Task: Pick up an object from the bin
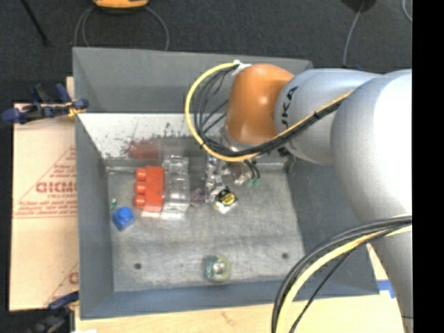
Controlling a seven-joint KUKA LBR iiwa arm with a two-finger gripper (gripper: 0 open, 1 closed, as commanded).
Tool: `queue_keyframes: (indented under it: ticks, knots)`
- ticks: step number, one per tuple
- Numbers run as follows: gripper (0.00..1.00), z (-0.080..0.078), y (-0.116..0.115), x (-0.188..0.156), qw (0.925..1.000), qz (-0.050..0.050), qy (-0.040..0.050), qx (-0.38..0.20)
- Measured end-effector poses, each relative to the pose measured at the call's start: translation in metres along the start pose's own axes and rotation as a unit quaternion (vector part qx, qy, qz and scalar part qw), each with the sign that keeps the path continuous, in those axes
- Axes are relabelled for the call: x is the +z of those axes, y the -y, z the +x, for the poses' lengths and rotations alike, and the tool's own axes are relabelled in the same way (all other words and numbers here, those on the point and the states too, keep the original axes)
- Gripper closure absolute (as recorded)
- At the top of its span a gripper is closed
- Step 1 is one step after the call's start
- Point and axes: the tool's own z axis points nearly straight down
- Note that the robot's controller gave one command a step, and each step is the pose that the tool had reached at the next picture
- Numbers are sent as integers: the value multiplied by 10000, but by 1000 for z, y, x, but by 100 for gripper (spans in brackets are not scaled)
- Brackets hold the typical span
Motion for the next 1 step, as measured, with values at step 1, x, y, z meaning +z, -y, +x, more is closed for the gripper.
queue_keyframes:
  ticks: [1]
  knots:
    - [100, 13, 0, -139, 9993, -7, -8, 381]
